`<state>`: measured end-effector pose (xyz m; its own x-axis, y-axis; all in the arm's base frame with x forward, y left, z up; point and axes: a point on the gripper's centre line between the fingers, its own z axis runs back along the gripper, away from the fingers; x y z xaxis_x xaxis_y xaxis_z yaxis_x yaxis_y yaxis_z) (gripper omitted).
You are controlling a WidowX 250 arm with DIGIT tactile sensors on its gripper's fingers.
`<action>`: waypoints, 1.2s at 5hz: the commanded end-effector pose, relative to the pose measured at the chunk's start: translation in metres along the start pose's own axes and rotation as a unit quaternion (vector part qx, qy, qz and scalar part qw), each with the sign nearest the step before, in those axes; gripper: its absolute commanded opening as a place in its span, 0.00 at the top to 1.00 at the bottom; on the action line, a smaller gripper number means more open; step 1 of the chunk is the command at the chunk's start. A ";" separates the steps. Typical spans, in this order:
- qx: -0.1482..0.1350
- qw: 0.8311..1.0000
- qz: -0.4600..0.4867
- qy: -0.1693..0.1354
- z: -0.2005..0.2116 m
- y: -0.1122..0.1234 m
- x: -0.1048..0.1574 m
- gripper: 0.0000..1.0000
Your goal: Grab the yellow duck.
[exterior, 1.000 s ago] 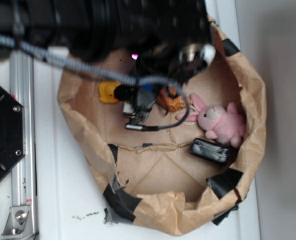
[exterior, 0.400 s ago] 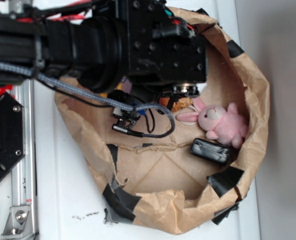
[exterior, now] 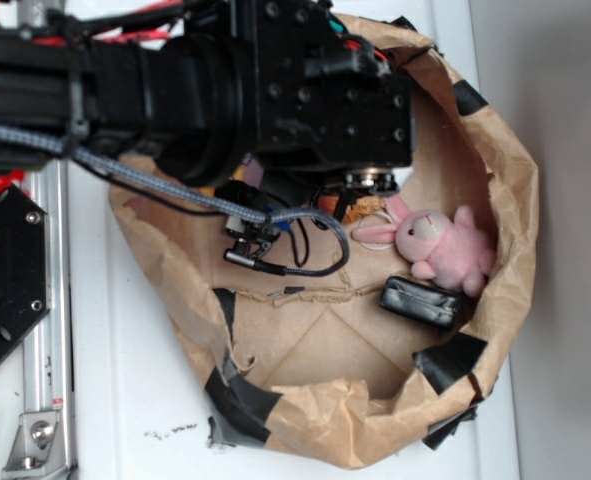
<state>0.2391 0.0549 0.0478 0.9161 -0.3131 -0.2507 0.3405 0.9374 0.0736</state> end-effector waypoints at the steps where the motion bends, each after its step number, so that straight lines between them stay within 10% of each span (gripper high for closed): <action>1: 0.028 0.997 -0.028 -0.071 -0.009 0.004 -0.016 0.00; 3: 0.008 0.993 -0.035 -0.109 -0.009 0.015 -0.020 0.00; 6: 0.031 0.995 -0.025 -0.087 -0.022 0.018 -0.020 0.00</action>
<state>0.2187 0.0766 0.0321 0.9174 -0.3850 -0.1012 0.3945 0.9132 0.1024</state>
